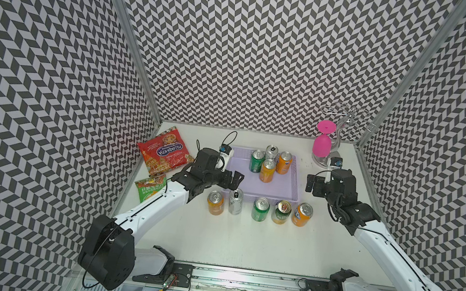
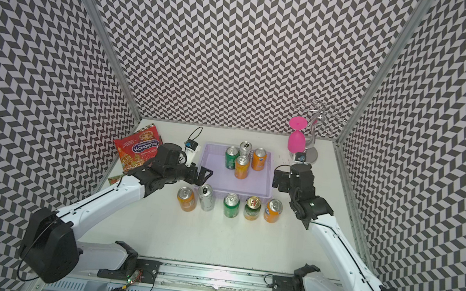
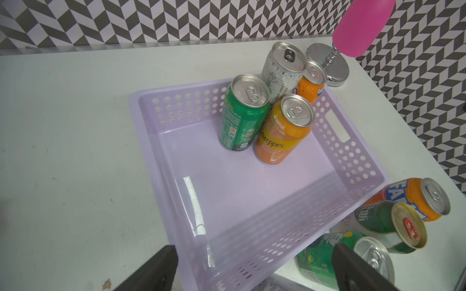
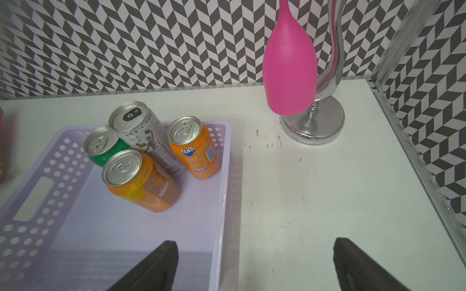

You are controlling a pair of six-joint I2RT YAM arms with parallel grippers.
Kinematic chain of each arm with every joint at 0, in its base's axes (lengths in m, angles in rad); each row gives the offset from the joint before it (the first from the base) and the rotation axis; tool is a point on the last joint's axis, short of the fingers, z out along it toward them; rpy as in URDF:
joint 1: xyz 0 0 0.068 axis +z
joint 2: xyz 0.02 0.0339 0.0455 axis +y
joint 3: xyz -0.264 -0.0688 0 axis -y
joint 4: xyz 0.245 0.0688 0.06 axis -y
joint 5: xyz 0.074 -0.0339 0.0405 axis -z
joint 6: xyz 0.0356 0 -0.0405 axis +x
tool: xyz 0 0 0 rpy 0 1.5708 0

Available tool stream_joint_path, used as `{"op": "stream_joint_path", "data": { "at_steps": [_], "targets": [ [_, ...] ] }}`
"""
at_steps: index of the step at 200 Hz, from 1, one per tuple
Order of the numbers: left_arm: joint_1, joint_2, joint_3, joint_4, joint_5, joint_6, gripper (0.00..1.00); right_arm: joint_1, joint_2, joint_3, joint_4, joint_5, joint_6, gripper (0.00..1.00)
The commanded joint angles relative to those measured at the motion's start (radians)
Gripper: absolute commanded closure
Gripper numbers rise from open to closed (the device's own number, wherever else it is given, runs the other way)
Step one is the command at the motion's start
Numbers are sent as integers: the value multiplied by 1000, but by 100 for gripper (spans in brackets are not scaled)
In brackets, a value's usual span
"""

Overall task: Take out the drinks from the basket
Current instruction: Pick up the drink from the basket.

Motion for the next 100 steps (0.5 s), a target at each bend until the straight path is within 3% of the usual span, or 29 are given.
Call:
{"op": "stream_joint_path", "data": {
  "at_steps": [1, 44, 100],
  "targets": [
    [-70, 52, 84, -3, -106, -42, 1, -29, -2, 2, 69, -64, -15, 1],
    [-218, 201, 200, 5, -317, -131, 1, -46, -30, -12, 80, -60, -10, 0],
    [-329, 443, 411, -49, -477, -206, 1, -65, -62, -30, 95, -67, -6, 0]
  ]
}}
